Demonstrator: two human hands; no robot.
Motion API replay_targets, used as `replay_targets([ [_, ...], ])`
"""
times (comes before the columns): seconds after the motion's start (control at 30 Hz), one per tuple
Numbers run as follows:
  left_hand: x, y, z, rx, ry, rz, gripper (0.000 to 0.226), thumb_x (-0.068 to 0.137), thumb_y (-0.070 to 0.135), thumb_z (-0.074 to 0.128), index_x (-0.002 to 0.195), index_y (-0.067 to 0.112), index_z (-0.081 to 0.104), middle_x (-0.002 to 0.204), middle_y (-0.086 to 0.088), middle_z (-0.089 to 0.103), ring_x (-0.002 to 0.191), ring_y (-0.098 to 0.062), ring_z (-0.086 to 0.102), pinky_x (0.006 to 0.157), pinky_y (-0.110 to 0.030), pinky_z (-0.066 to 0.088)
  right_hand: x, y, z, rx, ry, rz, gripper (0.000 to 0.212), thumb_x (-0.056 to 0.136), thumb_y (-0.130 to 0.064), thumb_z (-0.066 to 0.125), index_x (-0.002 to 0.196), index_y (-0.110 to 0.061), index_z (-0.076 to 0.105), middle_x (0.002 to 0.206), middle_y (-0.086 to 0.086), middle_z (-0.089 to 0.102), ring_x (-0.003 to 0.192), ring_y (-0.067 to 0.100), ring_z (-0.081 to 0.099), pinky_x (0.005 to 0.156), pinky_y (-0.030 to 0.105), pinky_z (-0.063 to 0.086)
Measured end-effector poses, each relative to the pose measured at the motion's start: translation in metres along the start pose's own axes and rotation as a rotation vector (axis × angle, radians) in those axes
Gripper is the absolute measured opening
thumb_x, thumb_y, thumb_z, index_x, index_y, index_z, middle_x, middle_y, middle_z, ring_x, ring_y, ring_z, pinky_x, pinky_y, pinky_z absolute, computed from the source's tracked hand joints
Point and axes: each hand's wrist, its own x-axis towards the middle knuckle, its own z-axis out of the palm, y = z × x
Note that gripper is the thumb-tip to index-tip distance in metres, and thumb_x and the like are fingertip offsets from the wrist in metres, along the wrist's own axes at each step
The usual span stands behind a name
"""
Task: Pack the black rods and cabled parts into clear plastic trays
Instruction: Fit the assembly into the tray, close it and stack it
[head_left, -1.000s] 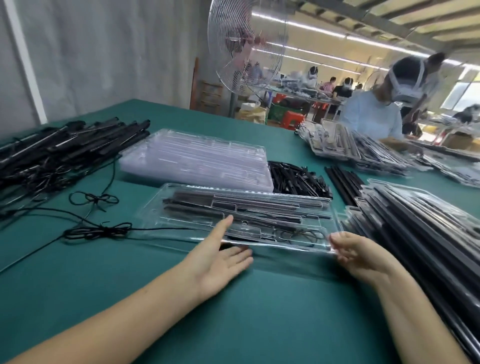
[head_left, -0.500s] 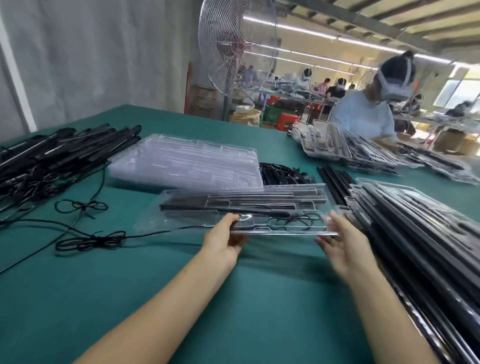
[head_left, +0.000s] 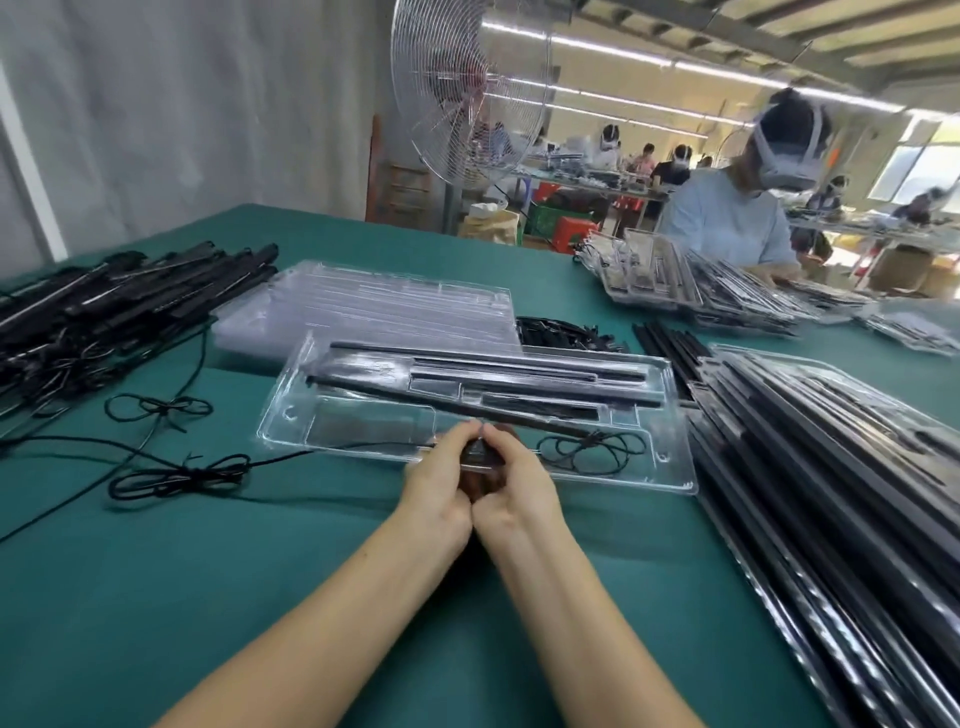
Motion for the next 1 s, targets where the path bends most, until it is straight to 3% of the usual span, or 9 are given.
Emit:
replay_targets([
  [0.13, 0.001, -0.003, 0.0, 0.034, -0.045, 0.015, 0.005, 0.085, 0.003, 0.063, 0.09, 0.004, 0.061, 0.083, -0.012, 0.061, 0.07, -0.021, 0.06, 0.052, -0.024, 0.056, 0.001, -0.004, -0.001, -0.025, 0.004, 0.005, 0.019, 0.083, 0.003, 0.061, 0.101, -0.003, 0.058, 0.104, 0.021, 0.059, 0.09, 0.033, 0.057, 0.071, 0.036, 0.051],
  [0.27, 0.0, -0.005, 0.001, 0.031, -0.065, 0.048, 0.01, 0.086, -0.001, 0.061, 0.079, 0.007, 0.061, 0.077, -0.009, 0.061, 0.068, -0.019, 0.06, 0.055, -0.022, 0.055, 0.0, -0.007, -0.003, -0.044, -0.051, -0.006, 0.019, 0.083, 0.004, 0.06, 0.1, -0.004, 0.057, 0.095, 0.019, 0.06, 0.08, 0.031, 0.059, 0.07, 0.034, 0.052],
  [0.47, -0.002, -0.007, 0.0, 0.029, -0.012, 0.061, 0.017, 0.084, -0.001, 0.063, 0.071, 0.009, 0.06, 0.057, -0.003, 0.063, 0.053, -0.015, 0.062, 0.045, -0.019, 0.052, 0.0, -0.003, -0.006, -0.083, -0.017, -0.071, 0.017, 0.081, 0.005, 0.06, 0.097, -0.001, 0.06, 0.087, 0.018, 0.06, 0.067, 0.026, 0.059, 0.053, 0.027, 0.053],
  [0.57, -0.002, -0.006, 0.0, 0.04, -0.032, 0.047, 0.016, 0.084, -0.001, 0.061, 0.071, 0.008, 0.059, 0.055, -0.003, 0.063, 0.048, -0.014, 0.062, 0.044, -0.02, 0.051, 0.0, 0.0, -0.005, -0.109, 0.038, -0.115, 0.01, 0.078, 0.005, 0.064, 0.086, 0.0, 0.063, 0.078, 0.014, 0.061, 0.06, 0.023, 0.059, 0.046, 0.023, 0.05],
  [0.67, -0.001, -0.004, -0.001, 0.078, -0.045, 0.019, 0.013, 0.085, 0.001, 0.06, 0.073, 0.007, 0.06, 0.065, -0.006, 0.062, 0.056, -0.017, 0.061, 0.048, -0.021, 0.053, 0.002, 0.004, -0.004, -0.132, 0.106, -0.181, 0.014, 0.073, 0.007, 0.067, 0.068, -0.005, 0.061, 0.067, 0.01, 0.062, 0.054, 0.021, 0.059, 0.049, 0.026, 0.048],
  [0.77, 0.0, -0.003, -0.001, 0.11, -0.054, -0.018, 0.012, 0.086, 0.003, 0.06, 0.074, 0.006, 0.059, 0.068, -0.008, 0.061, 0.058, -0.019, 0.06, 0.044, -0.02, 0.05, 0.004, 0.005, -0.004, -0.144, 0.137, -0.202, 0.016, 0.071, 0.007, 0.068, 0.067, -0.005, 0.061, 0.069, 0.013, 0.063, 0.057, 0.025, 0.06, 0.053, 0.03, 0.051],
  [0.83, 0.001, -0.002, -0.002, 0.124, -0.056, -0.033, 0.013, 0.086, 0.004, 0.059, 0.074, 0.007, 0.059, 0.07, -0.008, 0.059, 0.061, -0.019, 0.058, 0.043, -0.019, 0.05, 0.003, 0.005, -0.004, -0.156, 0.147, -0.2, 0.012, 0.07, 0.006, 0.07, 0.075, -0.002, 0.062, 0.073, 0.015, 0.064, 0.059, 0.027, 0.061, 0.054, 0.031, 0.053],
  [0.93, 0.0, 0.0, -0.003, 0.163, -0.073, -0.064, 0.013, 0.087, 0.006, 0.058, 0.074, 0.007, 0.06, 0.065, -0.007, 0.061, 0.053, -0.017, 0.059, 0.044, -0.018, 0.05, 0.002, 0.006, -0.003, -0.16, 0.175, -0.21, 0.038, 0.071, 0.004, 0.07, 0.106, 0.007, 0.057, 0.086, 0.018, 0.063, 0.064, 0.026, 0.06, 0.049, 0.027, 0.052],
  [1.0, 0.0, 0.001, -0.002, 0.165, -0.082, -0.077, 0.013, 0.087, 0.006, 0.057, 0.074, 0.005, 0.061, 0.061, -0.006, 0.062, 0.05, -0.016, 0.06, 0.043, -0.018, 0.05, 0.0, 0.005, -0.003, -0.164, 0.173, -0.211, 0.041, 0.072, 0.004, 0.07, 0.11, 0.008, 0.055, 0.086, 0.018, 0.063, 0.063, 0.026, 0.06, 0.047, 0.026, 0.052],
])
